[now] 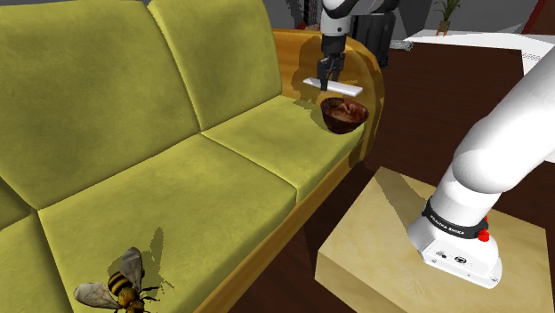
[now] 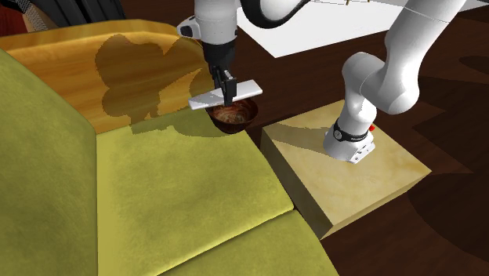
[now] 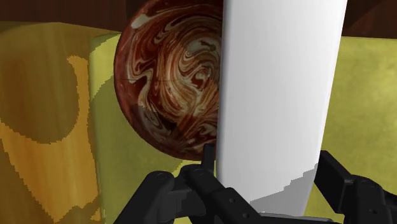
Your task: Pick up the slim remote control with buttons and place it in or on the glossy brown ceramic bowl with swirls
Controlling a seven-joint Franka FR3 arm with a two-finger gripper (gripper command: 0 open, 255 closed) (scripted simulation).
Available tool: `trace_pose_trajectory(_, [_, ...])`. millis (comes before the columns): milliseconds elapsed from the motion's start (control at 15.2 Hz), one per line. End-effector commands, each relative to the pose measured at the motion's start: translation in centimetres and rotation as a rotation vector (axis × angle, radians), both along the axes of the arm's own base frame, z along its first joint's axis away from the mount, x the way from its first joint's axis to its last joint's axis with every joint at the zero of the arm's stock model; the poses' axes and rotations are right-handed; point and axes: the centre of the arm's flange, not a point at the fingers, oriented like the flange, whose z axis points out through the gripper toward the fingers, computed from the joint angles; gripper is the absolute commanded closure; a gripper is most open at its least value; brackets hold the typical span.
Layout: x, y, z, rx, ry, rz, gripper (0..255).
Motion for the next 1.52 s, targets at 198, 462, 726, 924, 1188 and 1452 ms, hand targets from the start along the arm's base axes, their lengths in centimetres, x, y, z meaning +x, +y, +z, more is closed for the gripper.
trace_pose_trajectory(198, [-2.3,-5.6,0.1,0.0,0.0,0.002,255])
trace_pose_trajectory(462, [-2.3,-5.6,-2.0,0.0,0.0,0.002,255])
trace_pose_trajectory(726, [-2.3,-5.6,-4.1,0.0,0.0,0.002,255])
trace_pose_trajectory(924, [-2.3,-5.6,-5.7,0.0,0.0,0.002,255])
trace_pose_trajectory(1188, [-2.3,-5.6,-7.2,0.0,0.0,0.002,255])
trace_pose_trajectory(1452, [-2.3,-5.6,-7.2,0.0,0.0,0.002,255])
